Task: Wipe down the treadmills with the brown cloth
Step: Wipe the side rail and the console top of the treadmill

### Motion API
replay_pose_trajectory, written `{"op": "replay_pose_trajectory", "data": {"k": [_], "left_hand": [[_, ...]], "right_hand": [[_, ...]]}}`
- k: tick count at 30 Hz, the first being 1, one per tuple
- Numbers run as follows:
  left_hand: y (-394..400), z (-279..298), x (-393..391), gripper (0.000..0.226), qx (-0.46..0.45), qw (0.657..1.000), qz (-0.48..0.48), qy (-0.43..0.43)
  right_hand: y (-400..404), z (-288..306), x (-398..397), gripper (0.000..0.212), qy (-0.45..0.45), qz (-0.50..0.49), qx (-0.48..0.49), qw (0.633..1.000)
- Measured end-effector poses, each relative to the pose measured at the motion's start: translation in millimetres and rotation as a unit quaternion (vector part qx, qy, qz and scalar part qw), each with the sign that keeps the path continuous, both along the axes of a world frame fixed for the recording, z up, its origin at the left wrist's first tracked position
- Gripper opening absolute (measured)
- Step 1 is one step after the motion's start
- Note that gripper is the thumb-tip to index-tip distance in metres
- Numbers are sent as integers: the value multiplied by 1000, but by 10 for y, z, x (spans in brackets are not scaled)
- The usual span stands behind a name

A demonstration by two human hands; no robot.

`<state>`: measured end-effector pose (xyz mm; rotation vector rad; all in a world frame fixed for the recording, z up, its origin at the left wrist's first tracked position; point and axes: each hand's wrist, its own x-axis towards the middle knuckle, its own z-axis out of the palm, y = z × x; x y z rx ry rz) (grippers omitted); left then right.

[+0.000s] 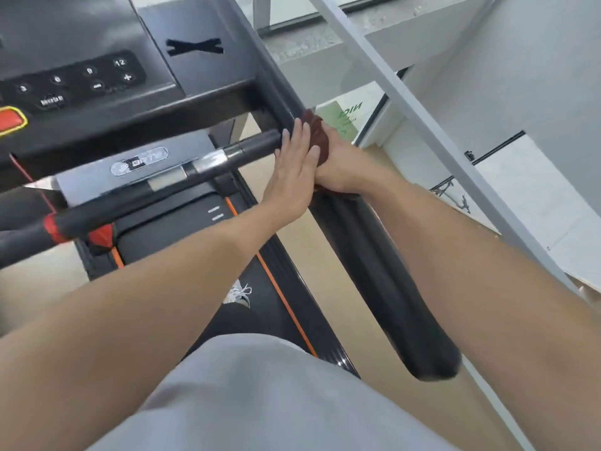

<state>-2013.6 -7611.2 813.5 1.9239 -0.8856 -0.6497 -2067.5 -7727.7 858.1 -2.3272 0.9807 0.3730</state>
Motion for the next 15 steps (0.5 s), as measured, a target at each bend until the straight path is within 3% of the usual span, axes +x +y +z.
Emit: {"op": "replay_pose_trajectory", "data": {"k": [7, 15], "left_hand": [[374, -41, -1592, 57, -35, 979, 78, 185], [746, -14, -2836, 59, 22, 966, 63, 250]], "right_hand": [[506, -83, -1471, 85, 21, 56, -147, 987], [842, -257, -2914, 90, -80, 37, -142, 986]]}}
